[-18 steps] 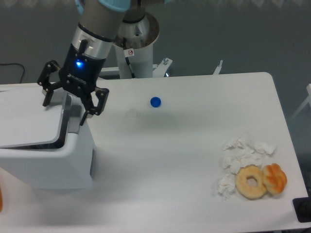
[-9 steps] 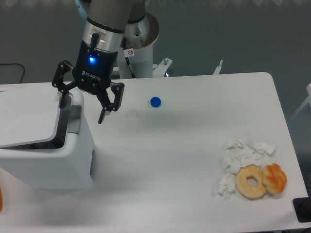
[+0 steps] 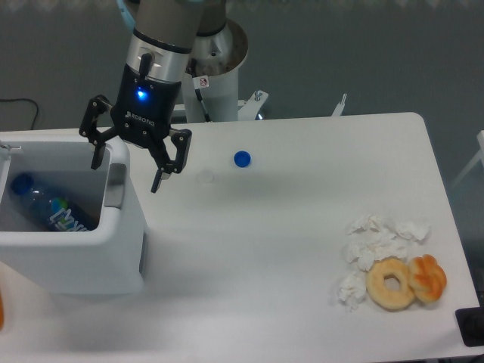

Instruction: Close the trash can

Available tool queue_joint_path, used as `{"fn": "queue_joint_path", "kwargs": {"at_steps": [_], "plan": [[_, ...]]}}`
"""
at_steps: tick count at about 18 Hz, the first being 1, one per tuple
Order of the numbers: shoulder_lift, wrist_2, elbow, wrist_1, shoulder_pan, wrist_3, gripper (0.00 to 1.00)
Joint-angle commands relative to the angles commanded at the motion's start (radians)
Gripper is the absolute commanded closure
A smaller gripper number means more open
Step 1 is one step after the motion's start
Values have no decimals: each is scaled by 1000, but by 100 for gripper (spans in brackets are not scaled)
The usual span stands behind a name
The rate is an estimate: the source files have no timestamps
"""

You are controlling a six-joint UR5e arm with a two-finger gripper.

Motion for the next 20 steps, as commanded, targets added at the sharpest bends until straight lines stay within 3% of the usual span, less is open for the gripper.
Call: {"fn": "queue_joint_path", "kwargs": {"at_steps": [2,6,14,20], "plan": [[27,-111,18,0,-14,-69,0],[60,-224,29,2,-41,-94,0],[52,-266,75,3,-161,-126,0],[60,-372,84,5,-167,-122,0]]}}
